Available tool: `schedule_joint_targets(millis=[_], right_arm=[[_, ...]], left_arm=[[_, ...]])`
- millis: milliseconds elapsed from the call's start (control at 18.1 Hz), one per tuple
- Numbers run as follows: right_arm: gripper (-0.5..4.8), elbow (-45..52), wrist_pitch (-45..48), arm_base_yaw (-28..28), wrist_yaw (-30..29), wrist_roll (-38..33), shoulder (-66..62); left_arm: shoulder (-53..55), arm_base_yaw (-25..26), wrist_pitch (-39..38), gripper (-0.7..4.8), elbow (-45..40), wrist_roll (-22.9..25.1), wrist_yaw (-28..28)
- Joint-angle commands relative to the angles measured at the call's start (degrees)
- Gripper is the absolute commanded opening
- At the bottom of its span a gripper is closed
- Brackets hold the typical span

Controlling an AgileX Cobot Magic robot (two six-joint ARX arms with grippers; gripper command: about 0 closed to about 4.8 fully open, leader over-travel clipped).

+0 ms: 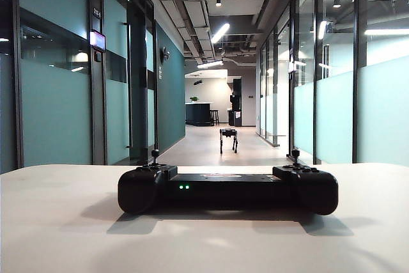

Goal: Push the left joystick on the remote control sitting on the white table forward to make the robot dog walk in a straight line until it approaches the door.

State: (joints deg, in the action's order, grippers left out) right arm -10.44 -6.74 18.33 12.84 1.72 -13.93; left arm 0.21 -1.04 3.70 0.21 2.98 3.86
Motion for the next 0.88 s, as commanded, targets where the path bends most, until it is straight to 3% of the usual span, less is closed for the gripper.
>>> schedule_joint_targets(millis=[55, 221, 607, 883], right_arm=[[-0.05, 4.31, 1.44, -4.17, -5.95, 0.22, 6.75], [-0.05, 8.24, 1.44, -8.85, -5.92, 0.22, 14.14], [-0.05, 10.40, 4.20, -17.77, -8.09, 0.17, 14.10], [-0.05, 10.38, 4.00, -18.99, -8.07, 0.17, 14.10]], left_arm=[[0.02, 0.09, 0.59, -0.05, 0.20, 0.00, 0.02], [0.02, 0.09, 0.59, -0.05, 0.20, 0.00, 0.02], [0.02, 0.09, 0.42, -0.05, 0.20, 0.00, 0.02], [0.02, 0.09, 0.13, -0.05, 0.20, 0.00, 0.02]])
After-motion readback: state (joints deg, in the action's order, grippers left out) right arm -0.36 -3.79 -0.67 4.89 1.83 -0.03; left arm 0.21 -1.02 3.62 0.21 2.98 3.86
